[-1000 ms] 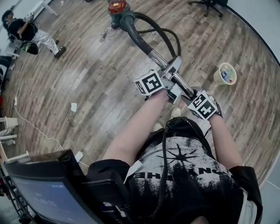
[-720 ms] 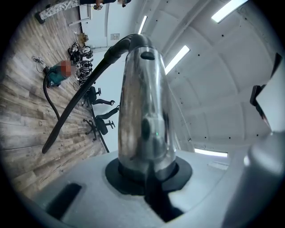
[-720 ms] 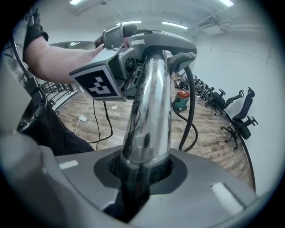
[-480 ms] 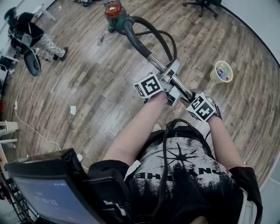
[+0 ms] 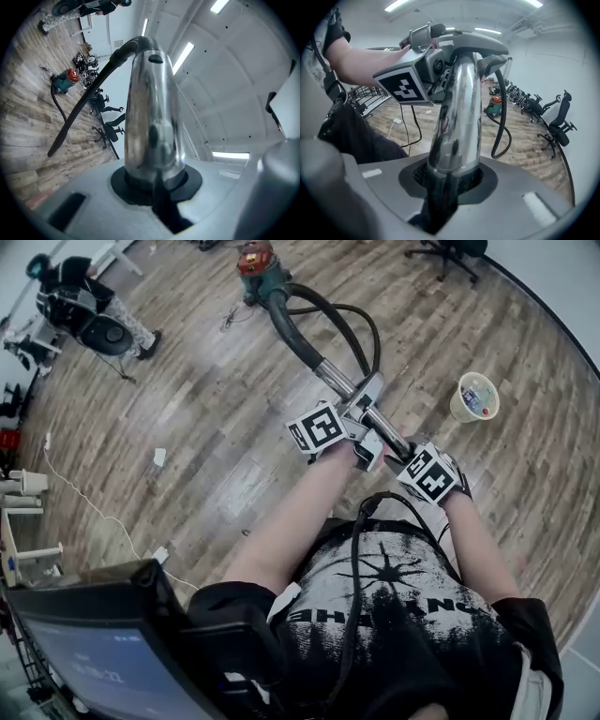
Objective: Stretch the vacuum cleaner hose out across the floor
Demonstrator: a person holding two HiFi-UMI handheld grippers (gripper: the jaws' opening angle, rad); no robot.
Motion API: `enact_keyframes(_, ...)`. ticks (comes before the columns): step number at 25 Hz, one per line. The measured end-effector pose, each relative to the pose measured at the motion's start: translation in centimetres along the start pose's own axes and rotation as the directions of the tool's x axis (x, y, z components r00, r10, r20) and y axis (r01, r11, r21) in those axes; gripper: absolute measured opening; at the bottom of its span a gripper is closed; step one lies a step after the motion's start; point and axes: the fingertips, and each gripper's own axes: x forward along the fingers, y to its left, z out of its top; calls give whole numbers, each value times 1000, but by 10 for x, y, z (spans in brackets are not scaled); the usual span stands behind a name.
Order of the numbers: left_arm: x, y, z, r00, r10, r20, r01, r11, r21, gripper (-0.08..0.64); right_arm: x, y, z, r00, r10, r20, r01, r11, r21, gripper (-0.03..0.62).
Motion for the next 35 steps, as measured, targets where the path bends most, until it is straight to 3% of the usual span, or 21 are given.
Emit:
enact_keyframes(9, -8, -33, -81, 994, 83, 66, -84, 996, 26, 41, -44, 28, -77, 997, 71, 13, -71, 996, -59, 109)
enact_keyframes(14, -9, -42, -112, 993, 102, 61, -104, 994, 34, 41, -57, 41, -104, 996, 88, 26, -87, 995, -48, 108)
enact_keyframes(24, -18, -60, -137, 998, 61, 21, -62, 998, 8, 41, -72, 64, -121, 999, 47, 13, -47, 999, 8, 109)
enact_keyframes(35, -107, -64, -145, 999, 55, 4, -54, 997, -58, 41, -54, 155, -118, 998, 45, -38, -43, 998, 52, 110)
